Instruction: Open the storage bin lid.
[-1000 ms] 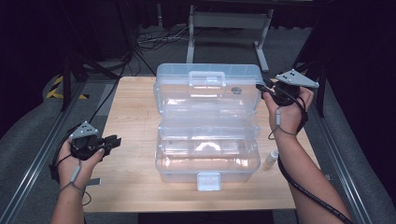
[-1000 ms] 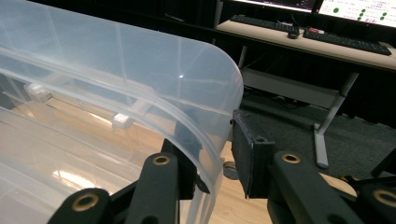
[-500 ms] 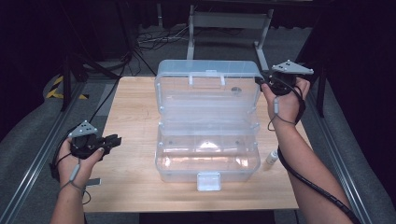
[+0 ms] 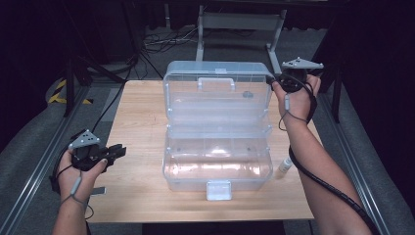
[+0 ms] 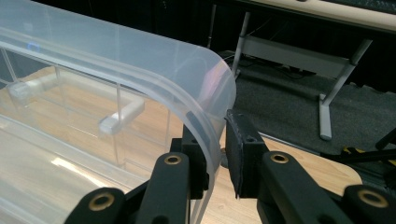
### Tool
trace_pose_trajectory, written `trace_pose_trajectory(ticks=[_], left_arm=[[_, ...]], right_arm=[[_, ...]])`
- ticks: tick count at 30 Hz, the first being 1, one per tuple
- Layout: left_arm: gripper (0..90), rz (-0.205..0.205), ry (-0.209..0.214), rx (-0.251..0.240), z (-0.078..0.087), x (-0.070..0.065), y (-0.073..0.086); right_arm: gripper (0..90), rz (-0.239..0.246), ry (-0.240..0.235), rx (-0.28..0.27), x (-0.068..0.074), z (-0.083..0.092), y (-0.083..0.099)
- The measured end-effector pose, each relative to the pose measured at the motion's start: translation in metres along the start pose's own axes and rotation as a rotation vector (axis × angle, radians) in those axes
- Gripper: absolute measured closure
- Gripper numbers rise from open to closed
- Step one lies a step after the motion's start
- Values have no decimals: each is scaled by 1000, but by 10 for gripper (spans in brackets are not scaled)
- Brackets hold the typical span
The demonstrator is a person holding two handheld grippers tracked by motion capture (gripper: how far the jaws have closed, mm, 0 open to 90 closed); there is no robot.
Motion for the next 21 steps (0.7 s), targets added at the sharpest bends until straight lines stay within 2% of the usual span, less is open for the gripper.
trace_pose_trajectory(ticks=[12,16,21], left_arm=[[739,11,-4,23,2,-2,11],[737,18,-4,29,2,-2,14],[737,21,-3,35,1,-2,16]], right_arm=[[815,-24,1,54,-5,-17,-4],[831,-50,-15,63,-9,-23,-5],[837,-49,-9,88,-9,-30,-7]])
Point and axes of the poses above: each handheld gripper's, and its own axes: z roughly backward along the jaws, y roughly out of its underside, x roughly to its left, the point moved 2 cm from there along -z, roughly forward along the jaws, and after that the axes turned 4 degrees about y, right-handed, at the moved point
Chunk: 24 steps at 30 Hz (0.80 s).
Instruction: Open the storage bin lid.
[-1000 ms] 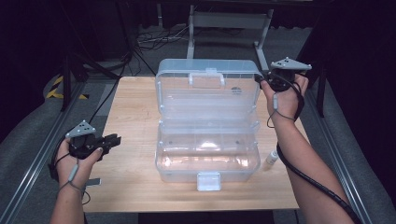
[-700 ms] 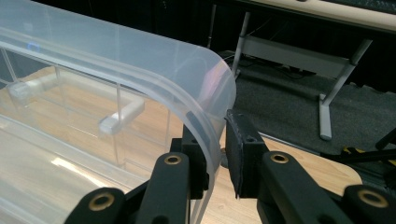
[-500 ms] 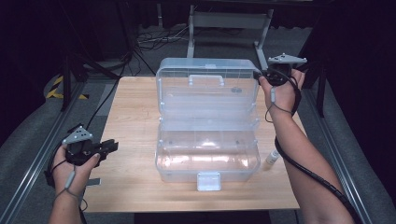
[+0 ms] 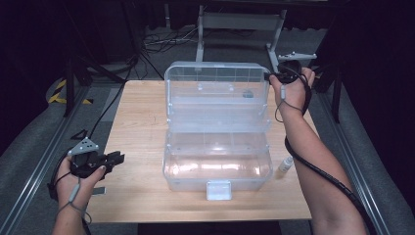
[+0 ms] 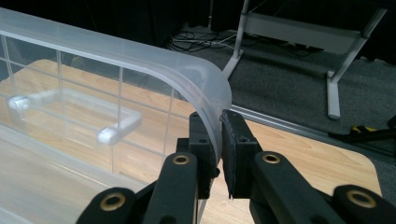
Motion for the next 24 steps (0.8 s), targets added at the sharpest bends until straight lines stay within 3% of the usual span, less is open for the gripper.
trace_pose_trajectory(ticks=[7,24], left_arm=[[736,1,2,4,-1,1,1],[736,8,5,11,-2,5,3]], right_arm=[[837,-37,-18,20,-5,-10,-1],[846,-73,-15,61,-8,-29,-1]])
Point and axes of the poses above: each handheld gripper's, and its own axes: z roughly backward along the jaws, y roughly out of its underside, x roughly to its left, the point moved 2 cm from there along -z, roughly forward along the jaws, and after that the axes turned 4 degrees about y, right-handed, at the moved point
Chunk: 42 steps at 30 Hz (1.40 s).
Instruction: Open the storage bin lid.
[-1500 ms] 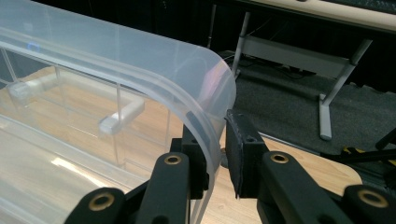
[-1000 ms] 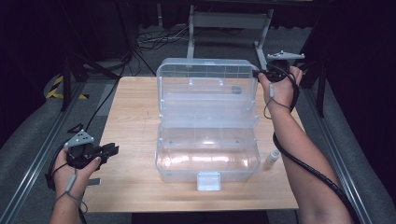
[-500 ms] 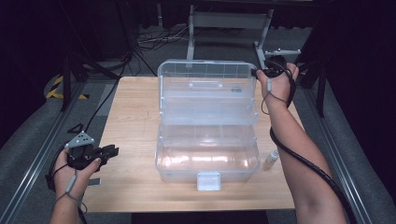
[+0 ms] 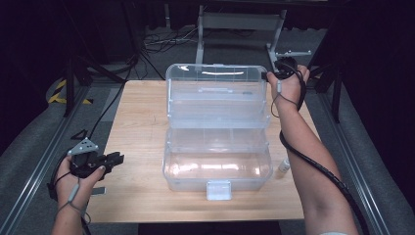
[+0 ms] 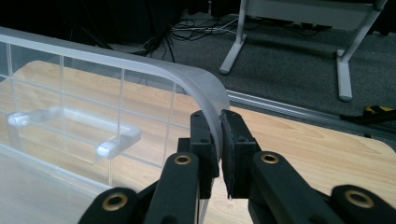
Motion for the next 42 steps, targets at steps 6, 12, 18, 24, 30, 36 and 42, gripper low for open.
trace_pose_trajectory(ticks=[6,12,18,24,30,36,42], left_arm=[[731,8,5,1,-1,1,1],[731,6,10,6,-4,4,1],[731,10,13,19,-10,5,1],[731,18,15,30,-13,8,3],[731,20,20,31,-15,9,4],[731,24,20,30,-14,11,5],[731,24,22,36,-16,11,5]], right_arm=[[851,-25,1,13,-2,-8,1],[854,-48,-5,25,-4,-16,2],[854,-80,-21,27,-8,-26,7],[854,-104,-35,44,-12,-37,9],[853,-129,-55,49,-15,-45,13],[851,-137,-69,56,-18,-52,17],[850,-153,-77,64,-20,-58,20]])
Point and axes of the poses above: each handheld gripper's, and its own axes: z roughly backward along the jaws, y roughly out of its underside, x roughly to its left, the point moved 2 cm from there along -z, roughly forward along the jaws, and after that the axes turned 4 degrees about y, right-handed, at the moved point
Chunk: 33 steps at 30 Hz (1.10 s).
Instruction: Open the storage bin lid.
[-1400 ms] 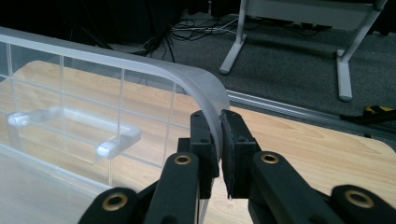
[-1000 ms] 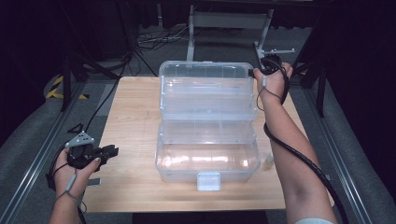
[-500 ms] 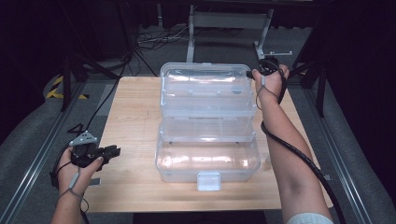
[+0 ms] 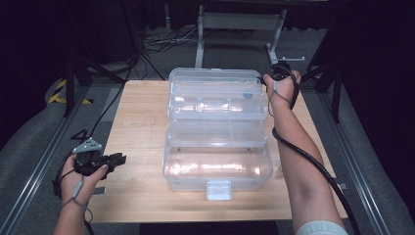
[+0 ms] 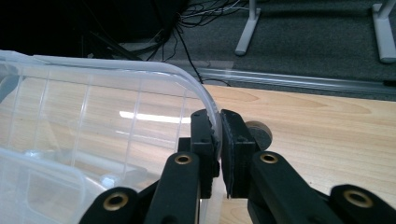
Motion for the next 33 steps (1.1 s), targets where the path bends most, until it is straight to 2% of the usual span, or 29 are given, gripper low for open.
trace_pose_trajectory(ticks=[18,33], left_arm=[[730,0,2,19,-5,-1,1],[730,-1,3,23,-6,0,2]], right_arm=[[842,-46,-32,28,-9,-17,10],[838,-76,-34,44,-12,-26,15]])
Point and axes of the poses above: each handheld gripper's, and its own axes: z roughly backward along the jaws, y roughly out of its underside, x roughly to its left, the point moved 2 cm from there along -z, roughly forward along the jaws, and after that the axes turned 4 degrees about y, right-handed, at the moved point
